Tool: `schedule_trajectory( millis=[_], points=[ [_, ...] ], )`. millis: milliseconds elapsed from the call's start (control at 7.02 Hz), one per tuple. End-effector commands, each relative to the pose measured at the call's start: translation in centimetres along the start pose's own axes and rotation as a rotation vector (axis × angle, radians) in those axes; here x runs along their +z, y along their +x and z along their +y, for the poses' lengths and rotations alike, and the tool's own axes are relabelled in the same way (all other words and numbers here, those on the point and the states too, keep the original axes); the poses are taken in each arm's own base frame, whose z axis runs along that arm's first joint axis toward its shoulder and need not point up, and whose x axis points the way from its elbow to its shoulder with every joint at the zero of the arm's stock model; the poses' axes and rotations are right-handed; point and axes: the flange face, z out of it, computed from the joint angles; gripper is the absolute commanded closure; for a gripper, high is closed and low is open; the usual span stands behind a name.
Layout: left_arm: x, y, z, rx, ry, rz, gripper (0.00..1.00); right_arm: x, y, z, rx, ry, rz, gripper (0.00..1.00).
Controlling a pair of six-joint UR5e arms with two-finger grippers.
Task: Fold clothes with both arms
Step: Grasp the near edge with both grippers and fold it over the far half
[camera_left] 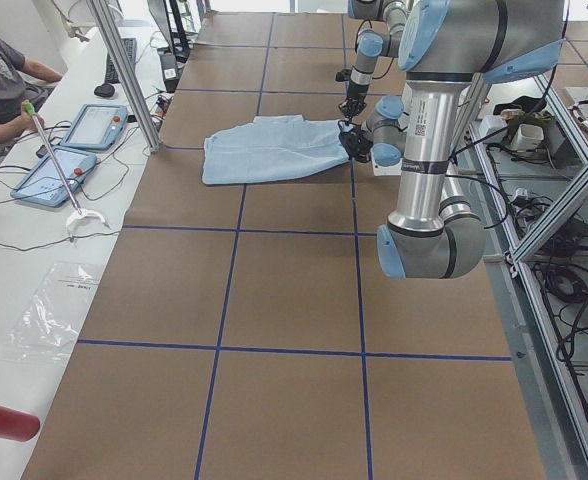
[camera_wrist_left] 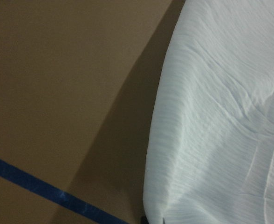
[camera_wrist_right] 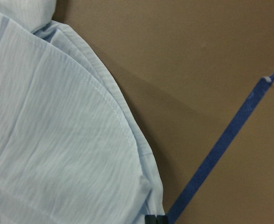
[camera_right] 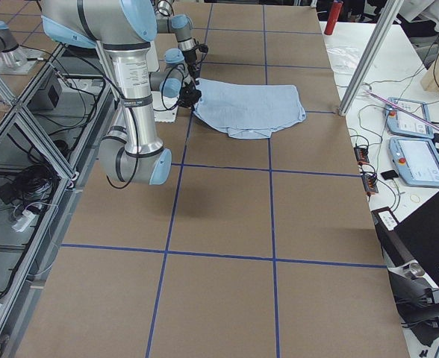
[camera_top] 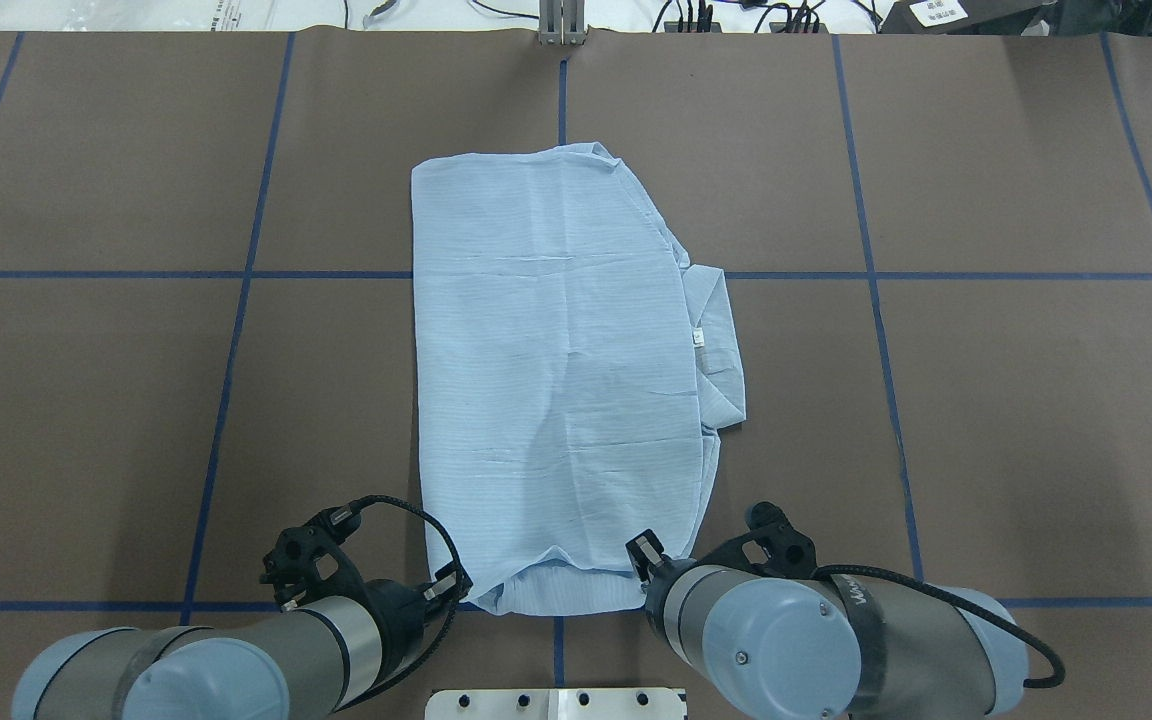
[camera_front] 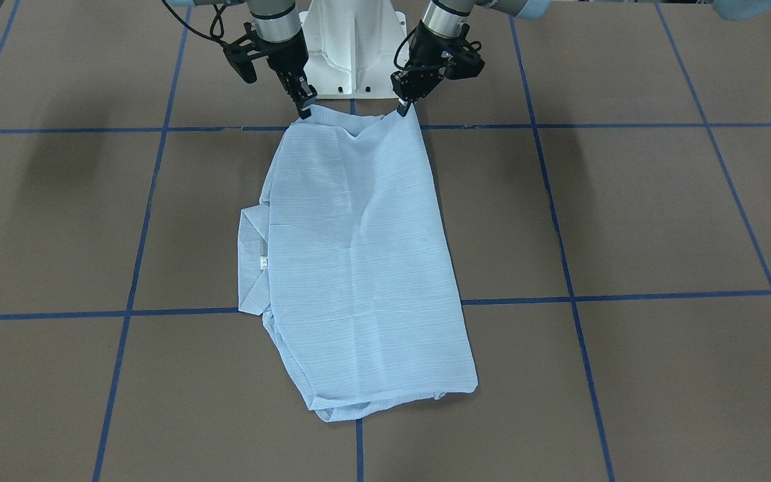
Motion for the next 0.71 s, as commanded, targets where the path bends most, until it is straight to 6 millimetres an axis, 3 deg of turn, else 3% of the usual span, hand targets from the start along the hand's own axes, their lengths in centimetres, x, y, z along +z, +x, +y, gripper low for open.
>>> schedule_trajectory(
  millis=[0, 142, 285, 427, 570],
  points=[
    [-5.0, 2.3, -0.1, -0.025, -0.05, 0.064, 1.0, -6.0, 0.4, -0.1, -0.005, 0.0, 0.006, 1.0],
    [-8.7, 3.7, -0.2, -0.033, -0.072, 0.091, 1.0, -8.2, 0.4, -0.6, -0.002, 0.02, 0.006, 1.0],
    [-10.9, 4.6, -0.3, -0.034, -0.1, 0.079, 1.0, -9.7, -1.6, -2.5, 0.032, 0.04, -0.036, 1.0],
    [-10.6, 5.8, -2.7, -0.038, -0.045, 0.099, 1.0, -9.6, -3.1, -3.6, 0.04, 0.066, -0.062, 1.0],
    [-10.0, 8.8, -6.0, -0.023, 0.034, 0.137, 1.0, -9.2, -7.7, -4.4, -0.012, 0.1, -0.11, 1.0]
  ],
)
